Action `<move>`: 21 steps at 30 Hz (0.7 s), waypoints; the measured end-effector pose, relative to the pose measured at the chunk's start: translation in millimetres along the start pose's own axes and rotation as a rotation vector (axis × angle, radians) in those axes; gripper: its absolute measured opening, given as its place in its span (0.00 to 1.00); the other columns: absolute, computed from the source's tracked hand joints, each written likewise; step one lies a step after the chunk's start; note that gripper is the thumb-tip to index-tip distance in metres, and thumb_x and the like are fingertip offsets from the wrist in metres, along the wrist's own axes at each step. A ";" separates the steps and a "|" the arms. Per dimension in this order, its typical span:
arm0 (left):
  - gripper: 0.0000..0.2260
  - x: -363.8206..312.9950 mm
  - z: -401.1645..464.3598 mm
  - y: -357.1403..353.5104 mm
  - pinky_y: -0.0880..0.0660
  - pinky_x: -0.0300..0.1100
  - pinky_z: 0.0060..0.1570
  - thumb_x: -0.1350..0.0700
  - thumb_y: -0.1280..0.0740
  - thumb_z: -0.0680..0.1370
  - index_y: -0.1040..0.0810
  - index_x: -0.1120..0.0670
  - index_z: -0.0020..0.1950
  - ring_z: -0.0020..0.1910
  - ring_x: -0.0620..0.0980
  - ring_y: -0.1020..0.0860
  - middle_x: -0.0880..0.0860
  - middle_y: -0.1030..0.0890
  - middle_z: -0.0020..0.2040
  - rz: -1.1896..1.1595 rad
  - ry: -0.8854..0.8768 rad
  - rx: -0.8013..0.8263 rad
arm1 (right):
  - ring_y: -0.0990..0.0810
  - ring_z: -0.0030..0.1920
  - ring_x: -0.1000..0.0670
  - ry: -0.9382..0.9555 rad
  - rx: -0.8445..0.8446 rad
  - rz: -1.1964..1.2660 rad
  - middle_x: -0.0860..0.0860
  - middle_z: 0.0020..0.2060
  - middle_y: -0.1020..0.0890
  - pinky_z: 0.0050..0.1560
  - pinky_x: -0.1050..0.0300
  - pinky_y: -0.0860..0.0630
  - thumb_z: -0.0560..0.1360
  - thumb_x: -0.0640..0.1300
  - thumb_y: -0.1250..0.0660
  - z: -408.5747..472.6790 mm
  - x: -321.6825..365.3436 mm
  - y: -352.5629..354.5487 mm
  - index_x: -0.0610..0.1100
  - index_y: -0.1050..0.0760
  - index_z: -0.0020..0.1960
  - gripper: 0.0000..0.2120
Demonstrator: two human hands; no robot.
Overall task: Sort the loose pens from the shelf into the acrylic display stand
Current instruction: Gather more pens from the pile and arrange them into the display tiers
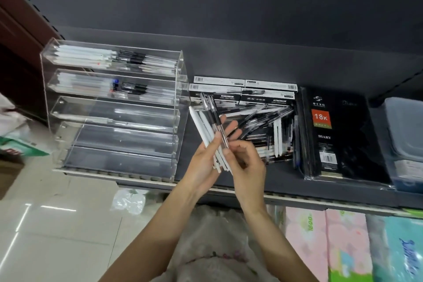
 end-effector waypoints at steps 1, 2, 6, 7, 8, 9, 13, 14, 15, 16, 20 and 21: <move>0.16 -1.2 -2.8 3.0 0.28 0.46 0.64 0.53 0.44 0.79 0.29 0.47 0.67 0.64 0.48 0.24 0.49 0.21 0.63 -0.005 -0.007 -0.020 | 0.19 0.46 0.55 -0.018 0.032 0.006 0.56 0.43 0.18 0.48 0.63 0.25 0.75 0.40 0.32 -1.5 -3.9 -3.7 0.46 0.24 0.49 0.04; 0.16 -3.5 -5.7 7.2 0.26 0.45 0.62 0.53 0.45 0.80 0.29 0.47 0.66 0.63 0.48 0.23 0.50 0.21 0.62 -0.014 -0.021 -0.045 | 0.20 0.47 0.55 -0.034 0.059 0.007 0.56 0.44 0.18 0.49 0.61 0.25 0.76 0.41 0.33 -3.8 -7.7 -7.8 0.46 0.24 0.50 0.04; 0.17 -17.9 -18.5 31.0 0.23 0.41 0.55 0.57 0.48 0.83 0.33 0.48 0.70 0.61 0.49 0.22 0.51 0.19 0.60 -0.084 -0.118 -0.154 | 0.21 0.45 0.53 -0.021 0.112 -0.056 0.59 0.46 0.20 0.45 0.51 0.23 0.80 0.44 0.40 -17.1 -9.6 -28.8 0.50 0.29 0.53 0.04; 0.17 -22.4 -22.5 36.4 0.23 0.41 0.54 0.57 0.48 0.83 0.33 0.49 0.70 0.61 0.49 0.22 0.51 0.19 0.60 -0.105 -0.139 -0.172 | 0.21 0.43 0.53 -0.009 0.119 -0.070 0.59 0.46 0.20 0.43 0.49 0.23 0.80 0.45 0.42 -20.4 -7.8 -35.3 0.51 0.30 0.54 0.04; 0.16 -27.0 -26.5 41.5 0.23 0.40 0.53 0.58 0.48 0.83 0.33 0.50 0.70 0.60 0.49 0.22 0.51 0.19 0.59 -0.128 -0.155 -0.187 | 0.21 0.42 0.52 0.005 0.130 -0.082 0.59 0.46 0.21 0.42 0.47 0.23 0.81 0.45 0.43 -23.7 -5.7 -42.3 0.52 0.30 0.54 0.05; 0.16 -31.3 -30.8 46.8 0.23 0.40 0.52 0.59 0.48 0.83 0.31 0.51 0.69 0.59 0.48 0.21 0.51 0.18 0.59 -0.152 -0.168 -0.201 | 0.21 0.41 0.52 0.018 0.145 -0.094 0.58 0.46 0.21 0.41 0.45 0.22 0.81 0.46 0.44 -26.5 -4.3 -49.7 0.53 0.31 0.54 0.05; 0.13 -48.5 -45.5 67.9 0.21 0.40 0.51 0.59 0.46 0.82 0.24 0.52 0.60 0.58 0.46 0.21 0.51 0.18 0.57 -0.219 -0.212 -0.244 | 0.19 0.37 0.50 0.009 0.241 -0.081 0.57 0.44 0.20 0.34 0.49 0.20 0.80 0.47 0.41 -34.9 2.5 -79.3 0.53 0.29 0.55 0.05; 0.13 -53.3 -48.5 73.9 0.21 0.39 0.49 0.58 0.45 0.81 0.23 0.51 0.59 0.59 0.47 0.21 0.51 0.18 0.58 -0.223 -0.215 -0.250 | 0.19 0.34 0.50 -0.013 0.248 -0.056 0.56 0.43 0.20 0.31 0.52 0.21 0.79 0.45 0.39 -36.0 3.8 -86.0 0.53 0.28 0.54 0.06; 0.12 -58.7 -50.8 80.5 0.21 0.38 0.47 0.57 0.43 0.80 0.24 0.51 0.59 0.60 0.47 0.22 0.52 0.19 0.59 -0.218 -0.221 -0.251 | 0.19 0.32 0.50 -0.038 0.241 -0.029 0.55 0.42 0.20 0.30 0.55 0.22 0.79 0.43 0.38 -36.6 4.5 -92.5 0.52 0.28 0.53 0.06; 0.12 -64.7 -52.7 88.4 0.21 0.38 0.44 0.57 0.43 0.80 0.25 0.51 0.60 0.61 0.48 0.22 0.53 0.19 0.59 -0.203 -0.228 -0.254 | 0.20 0.30 0.50 -0.052 0.221 -0.012 0.54 0.42 0.19 0.29 0.57 0.22 0.78 0.42 0.37 -36.6 5.6 -99.0 0.52 0.27 0.52 0.06; 0.14 -89.8 -56.3 128.2 0.21 0.39 0.35 0.56 0.40 0.78 0.26 0.55 0.62 0.55 0.47 0.19 0.53 0.17 0.56 -0.119 -0.185 -0.220 | 0.20 0.27 0.51 -0.022 0.159 -0.046 0.54 0.40 0.18 0.29 0.61 0.24 0.77 0.40 0.36 -37.6 13.1 -139.3 0.49 0.26 0.50 0.05; 0.14 -96.3 -56.6 140.4 0.21 0.39 0.38 0.57 0.40 0.77 0.26 0.56 0.62 0.55 0.48 0.19 0.53 0.17 0.56 -0.105 -0.163 -0.203 | 0.20 0.29 0.52 -0.017 0.166 -0.067 0.54 0.40 0.18 0.30 0.61 0.23 0.77 0.40 0.36 -39.4 13.3 -154.9 0.49 0.27 0.50 0.04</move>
Point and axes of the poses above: each hand's wrist, its own z-axis towards the middle knuckle, its own y-axis out of the back of the hand, x = y × z, the point moved 10 cm from there along z, towards the middle knuckle
